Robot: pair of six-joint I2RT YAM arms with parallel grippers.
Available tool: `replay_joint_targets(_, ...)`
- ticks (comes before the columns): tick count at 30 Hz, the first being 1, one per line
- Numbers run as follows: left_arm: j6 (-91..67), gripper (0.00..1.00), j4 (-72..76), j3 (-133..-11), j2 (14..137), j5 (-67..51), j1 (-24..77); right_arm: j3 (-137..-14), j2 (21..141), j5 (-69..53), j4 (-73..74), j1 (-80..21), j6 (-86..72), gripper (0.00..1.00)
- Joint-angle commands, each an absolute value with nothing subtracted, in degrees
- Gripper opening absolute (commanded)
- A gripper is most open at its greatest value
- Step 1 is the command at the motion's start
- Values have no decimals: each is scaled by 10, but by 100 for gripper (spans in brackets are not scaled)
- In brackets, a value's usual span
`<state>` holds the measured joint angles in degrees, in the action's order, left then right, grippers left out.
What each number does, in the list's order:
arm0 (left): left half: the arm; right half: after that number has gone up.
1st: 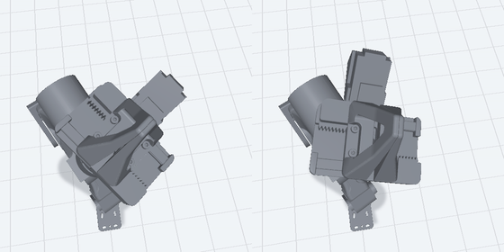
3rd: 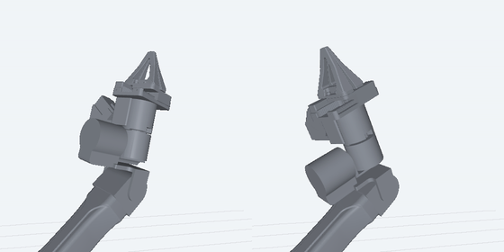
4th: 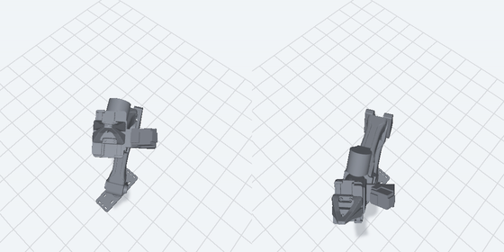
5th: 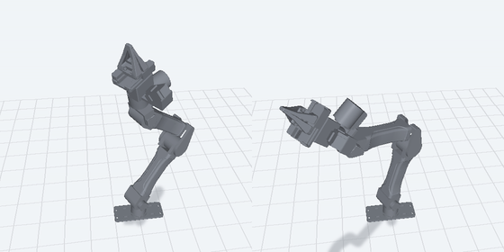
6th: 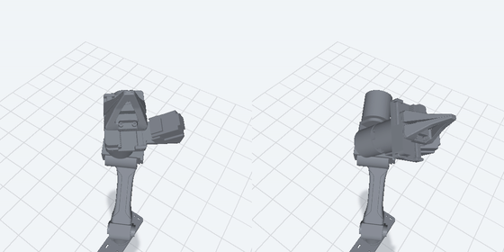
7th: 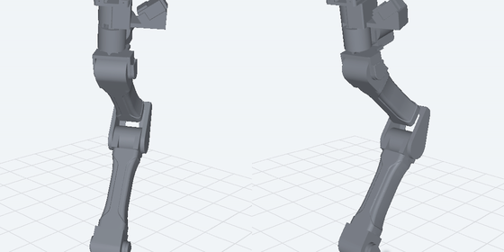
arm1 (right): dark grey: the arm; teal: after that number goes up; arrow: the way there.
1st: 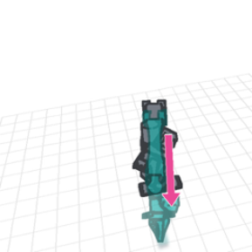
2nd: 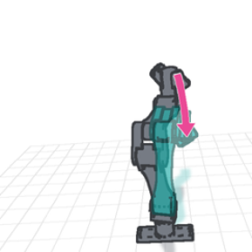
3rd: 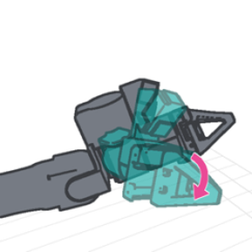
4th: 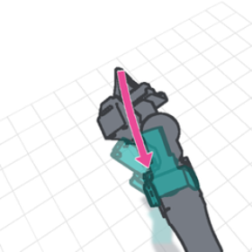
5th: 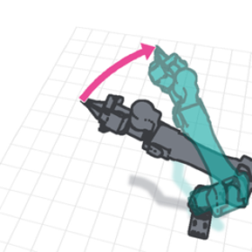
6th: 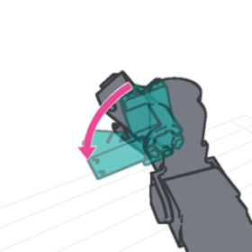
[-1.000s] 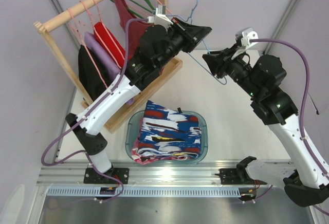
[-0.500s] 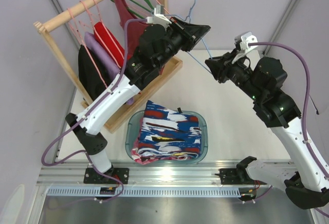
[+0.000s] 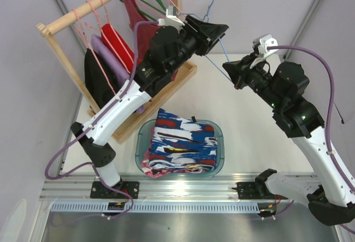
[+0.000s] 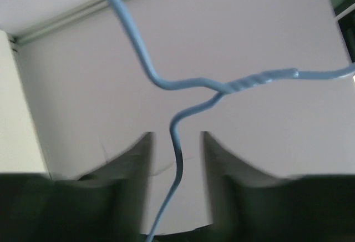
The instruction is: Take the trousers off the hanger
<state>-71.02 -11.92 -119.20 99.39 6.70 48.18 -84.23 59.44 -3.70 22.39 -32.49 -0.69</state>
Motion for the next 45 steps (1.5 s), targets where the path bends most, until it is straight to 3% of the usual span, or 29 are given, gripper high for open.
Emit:
replay_joint_targets(1, -695, 59, -105, -1194, 976, 55, 478, -849, 584, -10, 202, -323, 16, 0)
replay_joint_targets(4, -661, 88, -105, -1198, 962, 56, 478, -853, 581, -8, 198, -323, 18, 0)
replay_joint_targets(7, -631, 99, -117, -1199, 941, 53, 477, -853, 577, -3, 192, -318, 20, 0)
replay_joint_targets(13, -527, 99, -164, -1164, 858, 32, 477, -884, 599, -7, 194, -274, 33, 0)
replay_joint_targets(17, -412, 100, -160, -1073, 769, 11, 477, -917, 636, -67, 192, -211, 39, 0)
replay_joint_targets(24, -245, 100, -248, -953, 627, 83, 468, -1025, 729, -198, 222, -147, 64, 0)
replay_joint_targets(31, -229, 100, -207, -765, 512, 6, 468, -1034, 786, -302, 192, -126, 69, 0)
replay_joint_targets(45, -243, 100, -160, -628, 427, -125, 468, -1150, 910, -305, 189, -125, 95, 0)
